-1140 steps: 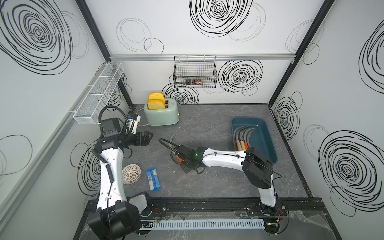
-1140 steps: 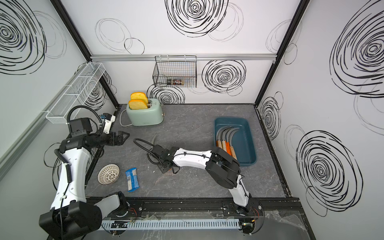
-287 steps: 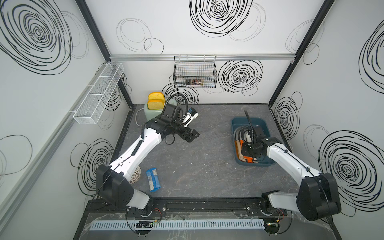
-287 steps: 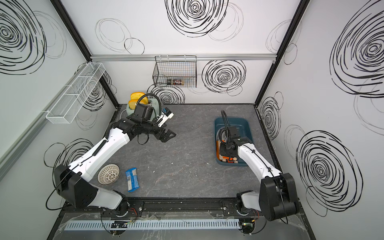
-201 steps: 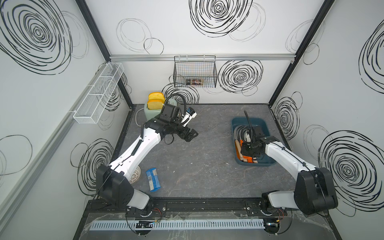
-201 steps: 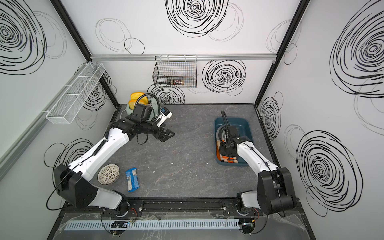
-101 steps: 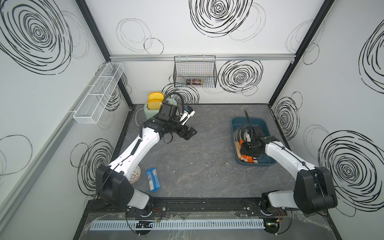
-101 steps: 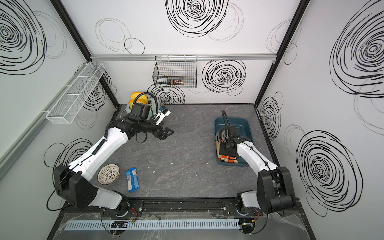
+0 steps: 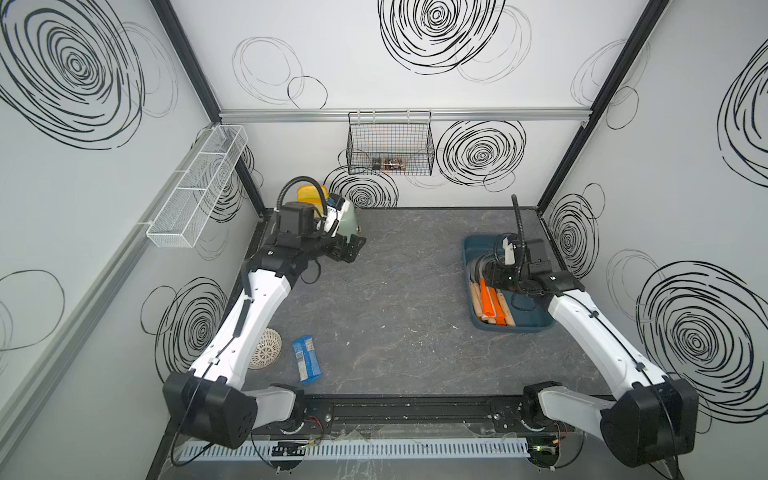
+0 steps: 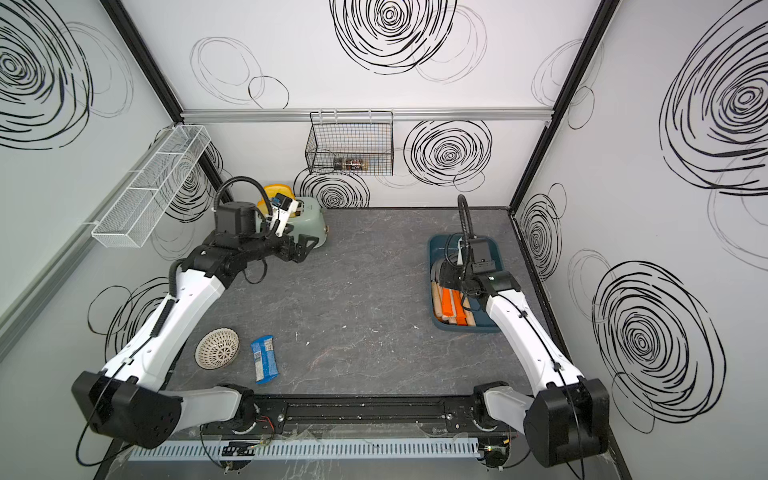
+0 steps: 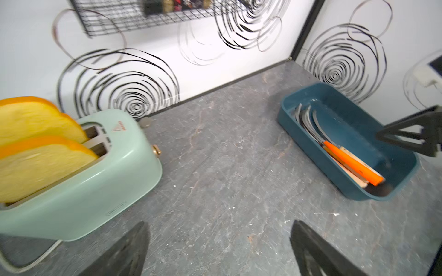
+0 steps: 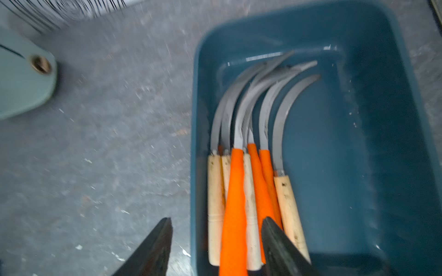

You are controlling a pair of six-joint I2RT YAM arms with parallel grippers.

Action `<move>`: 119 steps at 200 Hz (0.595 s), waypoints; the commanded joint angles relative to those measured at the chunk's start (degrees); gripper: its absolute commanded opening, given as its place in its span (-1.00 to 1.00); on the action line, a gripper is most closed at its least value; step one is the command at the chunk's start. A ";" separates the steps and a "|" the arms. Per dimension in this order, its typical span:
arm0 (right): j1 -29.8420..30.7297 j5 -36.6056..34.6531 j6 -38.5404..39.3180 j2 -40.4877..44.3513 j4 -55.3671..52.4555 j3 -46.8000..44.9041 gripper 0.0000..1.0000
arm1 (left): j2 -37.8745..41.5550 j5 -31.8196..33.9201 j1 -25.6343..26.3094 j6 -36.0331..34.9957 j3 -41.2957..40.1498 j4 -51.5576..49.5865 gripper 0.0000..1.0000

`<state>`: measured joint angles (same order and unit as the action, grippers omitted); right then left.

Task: Put small sickles into storage boxes
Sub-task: Place the sickle in the storage box.

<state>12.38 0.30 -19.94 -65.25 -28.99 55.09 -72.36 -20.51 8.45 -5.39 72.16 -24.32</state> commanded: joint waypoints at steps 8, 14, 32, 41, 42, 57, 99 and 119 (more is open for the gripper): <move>-0.67 1.40 1.03 3.90 13.67 -2.05 0.86 | 2.90 2.80 -4.42 4.97 -5.46 11.65 0.92; -0.91 1.21 1.13 4.11 15.17 -2.43 0.99 | 3.46 2.88 -5.62 5.82 -6.73 13.04 0.92; -1.90 1.81 1.38 2.88 19.10 -2.79 0.96 | 5.53 2.85 -9.13 8.60 -12.59 19.15 0.92; -2.38 1.57 1.48 1.67 20.05 -2.38 0.96 | 6.67 2.07 -10.78 10.08 -15.77 22.62 0.93; -2.41 1.56 1.53 1.47 20.13 -2.33 0.96 | 6.77 2.11 -10.89 10.19 -16.11 22.98 0.92; -2.88 0.78 2.77 -1.05 21.86 -1.50 0.96 | 9.06 3.60 -12.02 11.63 -21.27 28.72 0.92; -4.38 2.84 8.05 -0.27 36.28 -8.42 0.96 | 15.06 8.32 -12.14 11.35 -38.82 47.79 0.93; -4.51 1.19 12.91 1.64 43.05 -13.42 0.96 | 14.94 9.56 -11.75 10.90 -46.24 57.00 0.93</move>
<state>8.16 2.20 -13.96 -66.37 2.26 46.06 -57.80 -13.82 -3.62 4.62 32.42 14.81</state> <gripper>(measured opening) 0.979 0.962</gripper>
